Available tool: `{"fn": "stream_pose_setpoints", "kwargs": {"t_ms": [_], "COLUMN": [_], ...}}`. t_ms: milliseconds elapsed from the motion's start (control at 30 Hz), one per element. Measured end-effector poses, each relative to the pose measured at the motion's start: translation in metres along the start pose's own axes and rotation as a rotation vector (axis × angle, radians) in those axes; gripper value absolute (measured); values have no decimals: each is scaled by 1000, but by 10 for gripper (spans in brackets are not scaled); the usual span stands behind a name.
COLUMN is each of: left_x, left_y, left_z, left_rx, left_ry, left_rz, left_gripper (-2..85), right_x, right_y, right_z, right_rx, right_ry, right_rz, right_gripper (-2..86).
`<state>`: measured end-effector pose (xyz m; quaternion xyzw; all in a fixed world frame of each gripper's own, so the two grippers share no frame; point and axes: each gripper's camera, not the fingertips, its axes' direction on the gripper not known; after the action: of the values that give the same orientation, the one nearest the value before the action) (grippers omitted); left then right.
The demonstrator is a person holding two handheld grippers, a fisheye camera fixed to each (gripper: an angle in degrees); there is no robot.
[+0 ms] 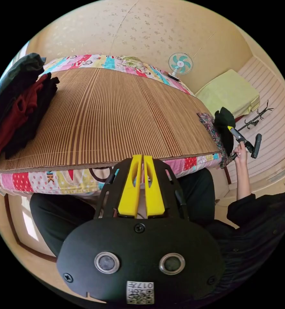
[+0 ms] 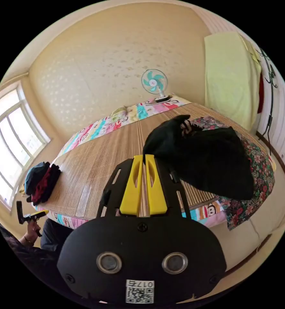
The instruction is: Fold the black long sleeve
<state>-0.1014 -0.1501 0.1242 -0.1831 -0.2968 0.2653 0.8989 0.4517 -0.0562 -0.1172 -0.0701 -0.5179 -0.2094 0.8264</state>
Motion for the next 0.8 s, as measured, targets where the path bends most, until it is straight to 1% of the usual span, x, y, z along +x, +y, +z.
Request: {"fn": "stream_pose_setpoints", "kwargs": {"t_ms": [33,67,100,133,167,233,333,367,433,500,567,600,633,667,700,767,800], "left_x": [-2,-6,-11,-13,-19,-28,-48,-56,-68,-85,-99,-108,-112,-120,-126,-134,-138], "left_y": [-2,-6,-10,-12,-16,-19,-20,-19,-18,-16,-13,-11,-11,-10,-11,-20,-32], "left_z": [1,2,5,6,9,13,16,15,12,8,6,5,5,3,0,0,7], "left_rx": [1,-1,-7,-11,-16,-23,-23,-18,-8,7,23,33,38,50,65,63,30], "left_ry": [12,36,64,79,109,152,209,222,227,213,221,235,243,256,267,292,320], "left_rz": [-1,-4,-8,-13,-25,-48,-100,-116,-127,-150,-183,-206,-218,-232,-233,-212,-189], "left_gripper": [1,8,20,28,44,55,64,64,65,65,65,65,65,65,65,71,80], "right_x": [-46,-69,-108,-142,-158,-209,-237,-238,-241,-255,-284,-308,-329,-337,-345,-346,-341], "right_y": [11,18,34,51,61,101,131,130,109,86,65,55,48,45,37,26,21], "right_z": [3,5,8,15,21,53,85,86,85,94,122,142,161,170,185,200,208], "right_rx": [-13,-19,-35,-71,-101,-278,-463,-465,-410,-406,-506,-571,-602,-608,-606,-600,-610], "right_ry": [8,-11,-99,-233,-306,-534,-659,-693,-787,-789,-723,-658,-553,-491,-387,-311,-273], "right_rz": [-104,-159,-225,-262,-277,-331,-281,-261,-194,-172,-191,-233,-270,-275,-258,-244,-217], "right_gripper": [20,19,18,18,17,16,21,23,39,61,93,114,117,118,117,113,111]}}
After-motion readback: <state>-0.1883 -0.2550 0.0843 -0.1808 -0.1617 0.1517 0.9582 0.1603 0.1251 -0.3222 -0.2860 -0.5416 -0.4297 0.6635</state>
